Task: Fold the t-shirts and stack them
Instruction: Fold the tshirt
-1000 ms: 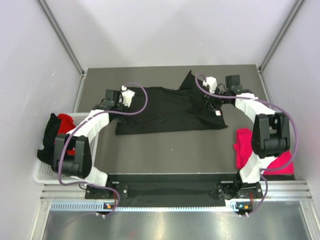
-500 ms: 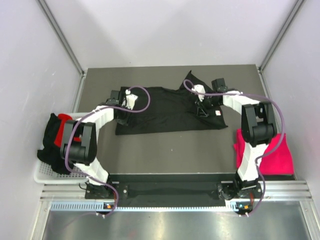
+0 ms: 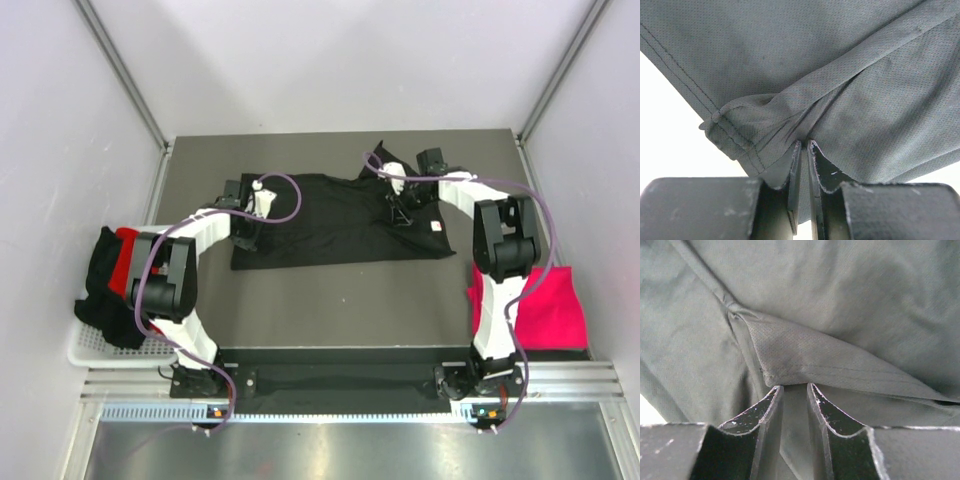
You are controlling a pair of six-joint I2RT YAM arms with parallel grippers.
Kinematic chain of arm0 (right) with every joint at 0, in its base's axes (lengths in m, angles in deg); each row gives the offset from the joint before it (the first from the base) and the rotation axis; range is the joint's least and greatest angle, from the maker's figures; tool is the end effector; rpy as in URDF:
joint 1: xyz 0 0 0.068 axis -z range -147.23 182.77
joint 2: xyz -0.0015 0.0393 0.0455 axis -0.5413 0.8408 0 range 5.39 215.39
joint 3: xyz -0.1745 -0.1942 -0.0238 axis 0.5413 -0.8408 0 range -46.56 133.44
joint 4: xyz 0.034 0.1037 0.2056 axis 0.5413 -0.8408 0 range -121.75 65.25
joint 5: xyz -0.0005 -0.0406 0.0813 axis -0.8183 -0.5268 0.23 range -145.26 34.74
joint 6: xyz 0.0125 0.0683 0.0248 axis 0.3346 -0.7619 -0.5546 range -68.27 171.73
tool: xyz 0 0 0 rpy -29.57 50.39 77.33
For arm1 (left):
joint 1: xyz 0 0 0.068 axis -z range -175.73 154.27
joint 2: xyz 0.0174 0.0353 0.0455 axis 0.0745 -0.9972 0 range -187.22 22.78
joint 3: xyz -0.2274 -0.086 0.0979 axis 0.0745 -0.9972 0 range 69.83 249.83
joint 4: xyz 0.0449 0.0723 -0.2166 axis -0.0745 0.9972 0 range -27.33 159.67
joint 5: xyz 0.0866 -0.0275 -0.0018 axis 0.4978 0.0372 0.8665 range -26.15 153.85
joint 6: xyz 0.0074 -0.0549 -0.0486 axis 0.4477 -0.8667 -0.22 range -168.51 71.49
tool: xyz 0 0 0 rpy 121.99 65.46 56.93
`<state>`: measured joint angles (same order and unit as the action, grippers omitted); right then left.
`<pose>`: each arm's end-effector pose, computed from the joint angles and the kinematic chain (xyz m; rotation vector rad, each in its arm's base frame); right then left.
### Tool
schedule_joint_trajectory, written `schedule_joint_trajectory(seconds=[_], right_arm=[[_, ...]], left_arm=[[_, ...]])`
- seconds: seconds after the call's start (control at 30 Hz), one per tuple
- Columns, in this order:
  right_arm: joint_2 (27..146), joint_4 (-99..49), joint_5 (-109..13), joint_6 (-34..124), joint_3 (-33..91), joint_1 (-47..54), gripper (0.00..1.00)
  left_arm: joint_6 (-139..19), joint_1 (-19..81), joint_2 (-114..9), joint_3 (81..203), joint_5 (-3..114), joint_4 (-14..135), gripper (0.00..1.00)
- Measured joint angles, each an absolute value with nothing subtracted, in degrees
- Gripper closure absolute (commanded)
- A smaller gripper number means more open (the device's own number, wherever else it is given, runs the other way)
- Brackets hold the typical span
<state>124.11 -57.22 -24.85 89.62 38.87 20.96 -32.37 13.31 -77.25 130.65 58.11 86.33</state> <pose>0.3907 0.1136 0.1521 -1.2123 2.2619 0.5540 0.3244 -0.0579 0.1533 0.6115 2.5907 -0.0933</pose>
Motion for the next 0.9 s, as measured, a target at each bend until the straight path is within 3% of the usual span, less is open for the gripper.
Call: schedule_joint_trajectory(seconds=[0.37,0.6,0.73,0.9], right_arm=[[126.3,-56.5,-23.8,84.9,52.1,17.7,0.7],[110.7,-56.1,-24.4,85.6,40.3,16.9,0.63],[101.2,-60.5,-24.1,89.5,35.2,21.0,0.6],[101.4,-71.2,-22.4,97.2,34.9,31.4,0.57]], left_arm=[[-32.3,13.3,-76.7,130.5,59.2,86.3,0.82],[-32.0,13.3,-71.5,130.3,58.8,86.7,0.68],[-31.0,13.3,-66.7,129.5,56.9,86.9,0.67],[-29.7,13.3,-65.8,128.7,54.9,88.4,0.68]])
